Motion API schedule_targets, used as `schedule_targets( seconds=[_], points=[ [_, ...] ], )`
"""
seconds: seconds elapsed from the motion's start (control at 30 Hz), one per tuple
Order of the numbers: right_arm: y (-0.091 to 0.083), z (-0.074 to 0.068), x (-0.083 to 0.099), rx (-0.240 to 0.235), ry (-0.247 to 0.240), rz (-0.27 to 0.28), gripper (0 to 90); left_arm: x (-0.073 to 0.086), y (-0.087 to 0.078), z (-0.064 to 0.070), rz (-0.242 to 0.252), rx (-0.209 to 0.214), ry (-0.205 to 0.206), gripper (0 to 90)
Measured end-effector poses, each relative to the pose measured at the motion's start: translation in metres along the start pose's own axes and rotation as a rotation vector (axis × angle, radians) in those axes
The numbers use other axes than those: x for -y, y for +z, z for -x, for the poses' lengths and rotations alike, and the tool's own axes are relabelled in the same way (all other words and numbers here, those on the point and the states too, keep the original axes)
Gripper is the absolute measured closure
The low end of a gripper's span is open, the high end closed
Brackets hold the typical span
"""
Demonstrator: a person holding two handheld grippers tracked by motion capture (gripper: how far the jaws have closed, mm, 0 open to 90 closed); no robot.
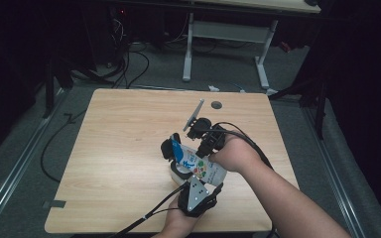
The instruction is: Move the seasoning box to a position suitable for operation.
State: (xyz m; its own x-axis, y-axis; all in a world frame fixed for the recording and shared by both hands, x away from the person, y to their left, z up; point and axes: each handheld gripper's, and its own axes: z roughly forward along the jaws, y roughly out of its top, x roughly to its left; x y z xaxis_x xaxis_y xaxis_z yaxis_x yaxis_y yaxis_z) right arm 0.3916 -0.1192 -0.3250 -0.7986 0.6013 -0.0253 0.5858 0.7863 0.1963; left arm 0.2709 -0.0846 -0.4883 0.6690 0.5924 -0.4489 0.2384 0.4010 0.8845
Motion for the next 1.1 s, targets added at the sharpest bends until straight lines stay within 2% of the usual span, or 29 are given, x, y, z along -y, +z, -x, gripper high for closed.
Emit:
schedule_targets(
  seconds=[1.1],
  points=[
    [-0.0019,0.0011,0.0002,0.000,-0.001,0.009,90.0,-0.0021,0.0016,0.0014,0.006,0.003,-0.003,56.9]
  ],
)
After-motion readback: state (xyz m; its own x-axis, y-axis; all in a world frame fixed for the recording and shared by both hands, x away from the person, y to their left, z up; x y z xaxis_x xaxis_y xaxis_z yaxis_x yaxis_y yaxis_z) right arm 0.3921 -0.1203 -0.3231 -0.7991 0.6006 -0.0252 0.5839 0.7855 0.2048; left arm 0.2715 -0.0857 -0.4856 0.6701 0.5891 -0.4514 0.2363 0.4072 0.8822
